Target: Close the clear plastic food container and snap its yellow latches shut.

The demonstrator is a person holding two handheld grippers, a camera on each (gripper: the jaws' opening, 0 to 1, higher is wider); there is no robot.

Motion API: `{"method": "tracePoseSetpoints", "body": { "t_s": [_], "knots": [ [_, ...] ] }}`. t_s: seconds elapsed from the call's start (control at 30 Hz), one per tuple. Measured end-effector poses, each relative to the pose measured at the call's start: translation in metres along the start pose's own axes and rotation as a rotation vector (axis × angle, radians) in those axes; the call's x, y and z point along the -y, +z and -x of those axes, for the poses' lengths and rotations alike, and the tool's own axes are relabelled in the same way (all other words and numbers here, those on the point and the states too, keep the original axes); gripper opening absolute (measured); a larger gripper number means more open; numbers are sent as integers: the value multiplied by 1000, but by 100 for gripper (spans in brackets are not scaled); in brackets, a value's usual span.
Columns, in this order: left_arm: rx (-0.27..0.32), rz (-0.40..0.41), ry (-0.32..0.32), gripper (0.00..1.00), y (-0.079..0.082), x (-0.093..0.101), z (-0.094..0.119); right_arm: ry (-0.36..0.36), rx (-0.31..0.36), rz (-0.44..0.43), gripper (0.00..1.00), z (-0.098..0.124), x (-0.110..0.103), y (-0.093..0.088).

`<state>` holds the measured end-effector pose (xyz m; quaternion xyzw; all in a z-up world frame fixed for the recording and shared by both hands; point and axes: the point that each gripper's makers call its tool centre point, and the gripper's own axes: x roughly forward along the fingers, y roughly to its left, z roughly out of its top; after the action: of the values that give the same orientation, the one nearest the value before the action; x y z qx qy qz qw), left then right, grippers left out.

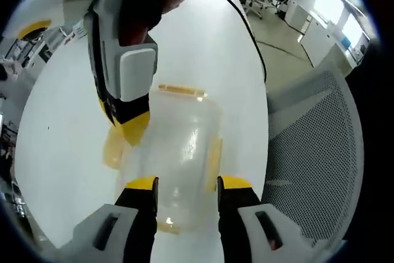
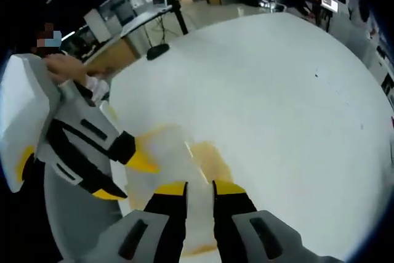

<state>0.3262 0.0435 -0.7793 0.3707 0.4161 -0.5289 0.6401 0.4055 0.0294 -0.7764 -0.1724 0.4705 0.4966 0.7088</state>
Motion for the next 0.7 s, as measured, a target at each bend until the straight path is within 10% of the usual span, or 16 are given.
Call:
{"method": "tracePoseSetpoints", "body": {
  "t_s": [0.7],
  "knots": [
    [-32,-32,102,46,-1,8,-5,85,-78,4,23,-12,-3,-3]
  ]
}}
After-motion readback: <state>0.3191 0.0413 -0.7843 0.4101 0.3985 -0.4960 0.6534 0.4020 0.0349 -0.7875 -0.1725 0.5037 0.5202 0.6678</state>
